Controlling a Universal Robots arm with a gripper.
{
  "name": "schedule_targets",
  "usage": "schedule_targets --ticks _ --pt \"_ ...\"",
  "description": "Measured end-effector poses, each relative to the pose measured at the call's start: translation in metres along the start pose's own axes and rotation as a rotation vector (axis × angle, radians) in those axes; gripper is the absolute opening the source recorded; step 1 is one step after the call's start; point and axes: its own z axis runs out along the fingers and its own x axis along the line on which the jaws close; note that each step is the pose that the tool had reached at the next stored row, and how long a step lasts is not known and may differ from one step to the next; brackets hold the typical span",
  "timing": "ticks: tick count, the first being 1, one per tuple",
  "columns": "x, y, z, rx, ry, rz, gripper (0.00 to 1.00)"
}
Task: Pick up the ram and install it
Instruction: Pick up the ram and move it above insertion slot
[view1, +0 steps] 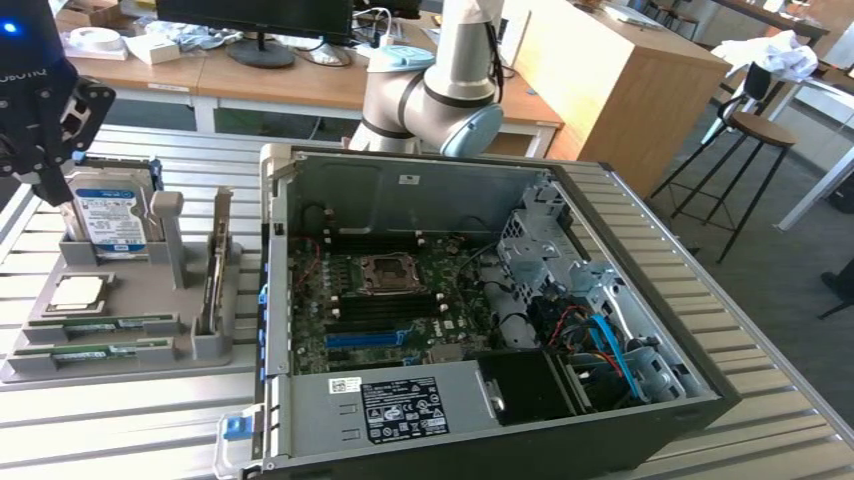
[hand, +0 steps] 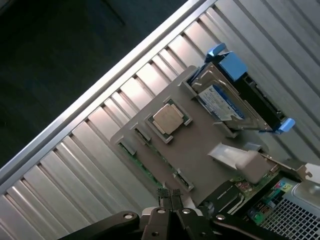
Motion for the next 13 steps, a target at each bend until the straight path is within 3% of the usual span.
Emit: schedule_targets --ticks 13 --pt "0.0000 0.0000 0.0002 -0.0049 0.0066 -0.236 0.10"
